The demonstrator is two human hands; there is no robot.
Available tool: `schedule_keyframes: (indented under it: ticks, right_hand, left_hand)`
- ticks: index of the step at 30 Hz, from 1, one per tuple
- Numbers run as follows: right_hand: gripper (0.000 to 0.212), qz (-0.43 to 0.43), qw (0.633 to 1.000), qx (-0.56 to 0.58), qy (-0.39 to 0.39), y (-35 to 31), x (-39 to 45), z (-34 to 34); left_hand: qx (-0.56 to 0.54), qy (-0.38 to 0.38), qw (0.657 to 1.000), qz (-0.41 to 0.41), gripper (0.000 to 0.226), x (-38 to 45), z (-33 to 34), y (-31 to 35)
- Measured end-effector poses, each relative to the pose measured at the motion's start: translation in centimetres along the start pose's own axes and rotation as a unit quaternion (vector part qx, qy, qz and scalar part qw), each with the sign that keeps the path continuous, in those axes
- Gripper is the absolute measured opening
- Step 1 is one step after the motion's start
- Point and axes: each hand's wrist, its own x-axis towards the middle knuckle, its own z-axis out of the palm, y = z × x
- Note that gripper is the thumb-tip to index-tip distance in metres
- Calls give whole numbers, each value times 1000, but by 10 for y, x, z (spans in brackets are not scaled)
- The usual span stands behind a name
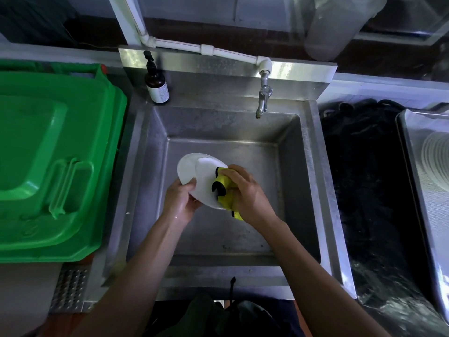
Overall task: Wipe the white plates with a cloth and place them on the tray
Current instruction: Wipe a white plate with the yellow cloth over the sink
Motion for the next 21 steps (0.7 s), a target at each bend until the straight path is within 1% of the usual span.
schedule_keyframes:
  ticks: [2, 4, 6, 7, 11, 14, 16, 19, 21]
  right_hand:
    - [56, 18, 1000, 15, -1, -10, 6, 0]
    - [56, 23, 999, 4, -31, -14, 12, 3]
    - [63, 28, 997, -11, -68, -14, 16, 9]
    - [65, 37, 997, -7, -70, -15, 17, 10]
    - [61, 63, 997, 42, -15, -17, 10, 13]
    - [56, 80, 996, 24, -17, -19, 1, 17]
    - [54, 99, 994, 40, -11, -19, 2, 20]
    - [48, 111, 992, 31, 51, -20, 2, 26]
    - [47, 117, 990, 7, 74, -19, 2, 32]
  left_hand:
    - [6, -7, 1000, 9, 33, -3, -1, -3]
    - [5, -15, 1000, 17, 32, -6, -1, -6]
    - [10, -23, 999, 25, 33, -8, -1, -7]
    - [11, -25, 999, 27, 33, -9, -1, -7]
    - [-23, -14, 1000, 12, 35, -12, -1, -6]
    - [-44, -26, 999, 12, 35, -16, 3, -6]
    - [-55, -37, 998, 17, 32, -19, 8, -5]
    - [-70, -40, 997, 16, 32, -20, 14, -6]
    - [-74, -36, 997, 14, 33, -21, 16, -8]
